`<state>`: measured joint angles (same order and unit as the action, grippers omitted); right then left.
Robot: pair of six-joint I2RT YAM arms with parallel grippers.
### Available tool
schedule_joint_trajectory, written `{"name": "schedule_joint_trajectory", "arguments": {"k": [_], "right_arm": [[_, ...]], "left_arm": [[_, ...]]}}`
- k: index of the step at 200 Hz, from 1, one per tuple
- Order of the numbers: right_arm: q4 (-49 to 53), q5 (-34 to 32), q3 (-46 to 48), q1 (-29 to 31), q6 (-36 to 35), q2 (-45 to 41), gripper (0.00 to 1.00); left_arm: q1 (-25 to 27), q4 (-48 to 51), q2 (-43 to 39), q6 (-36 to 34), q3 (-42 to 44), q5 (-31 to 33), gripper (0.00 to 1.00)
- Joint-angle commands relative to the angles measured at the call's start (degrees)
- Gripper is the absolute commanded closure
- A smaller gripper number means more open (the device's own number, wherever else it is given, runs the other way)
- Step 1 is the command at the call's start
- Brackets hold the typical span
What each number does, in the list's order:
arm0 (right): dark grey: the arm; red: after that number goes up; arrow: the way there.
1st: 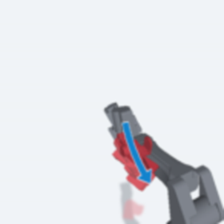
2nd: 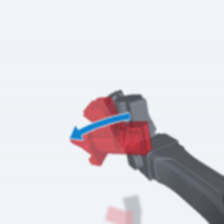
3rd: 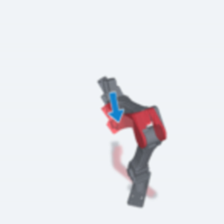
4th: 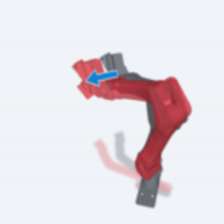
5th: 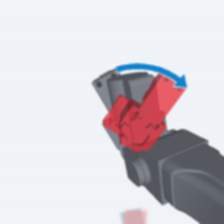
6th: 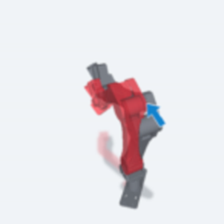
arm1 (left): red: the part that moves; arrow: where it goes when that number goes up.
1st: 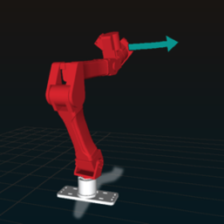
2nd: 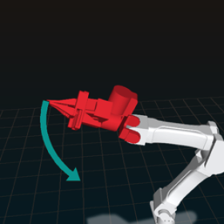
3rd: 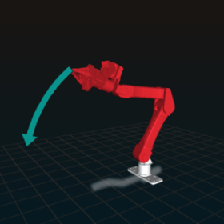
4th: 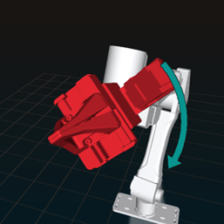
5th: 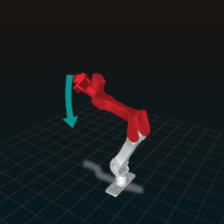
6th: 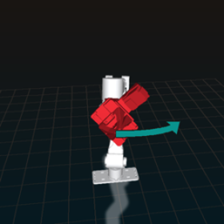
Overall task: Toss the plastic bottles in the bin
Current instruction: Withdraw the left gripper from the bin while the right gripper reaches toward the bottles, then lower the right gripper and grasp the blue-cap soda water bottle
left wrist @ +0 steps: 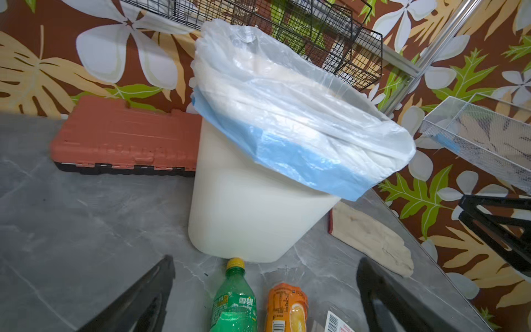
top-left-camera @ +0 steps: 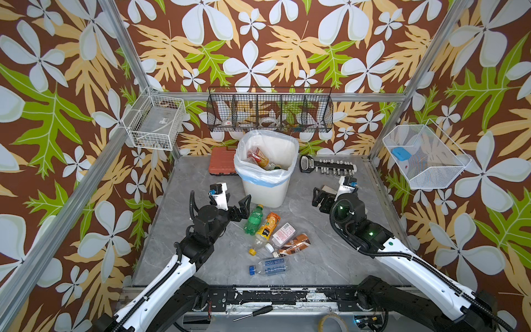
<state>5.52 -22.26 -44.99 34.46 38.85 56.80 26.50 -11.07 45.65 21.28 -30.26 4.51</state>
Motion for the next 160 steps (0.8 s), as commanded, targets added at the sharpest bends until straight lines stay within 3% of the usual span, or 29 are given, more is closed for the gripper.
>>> {"name": "schedule_joint_trajectory", "arguments": {"k": [1,19,46,106,160], "right_arm": [[2.2,4.1,-0.4,0.0,2.4,1.3,0.0],[3.6,8.8,-0.2,0.3,2.1,1.8,0.02],[7.0,13.0,-0.4,4.2,-5.4,1.6,0.03],[12.1,20.7,-1.0,18.7,-19.9,6.5,0.05],[10.7,26.3,-0.7,30.3,-27.8,15.3,0.09]], "left_arm": [[-0.1,-1.7,-0.7,2.1,0.9,3.1,0.0],[-0.1,-2.5,-0.3,2.5,1.1,4.0,0.0],[-0.1,-1.9,0.3,3.1,1.1,6.0,0.0],[-0.1,-1.8,-1.6,3.9,2.5,8.6,0.0],[-0.1,-0.3,-4.1,3.9,2.6,9.2,0.0]]}}
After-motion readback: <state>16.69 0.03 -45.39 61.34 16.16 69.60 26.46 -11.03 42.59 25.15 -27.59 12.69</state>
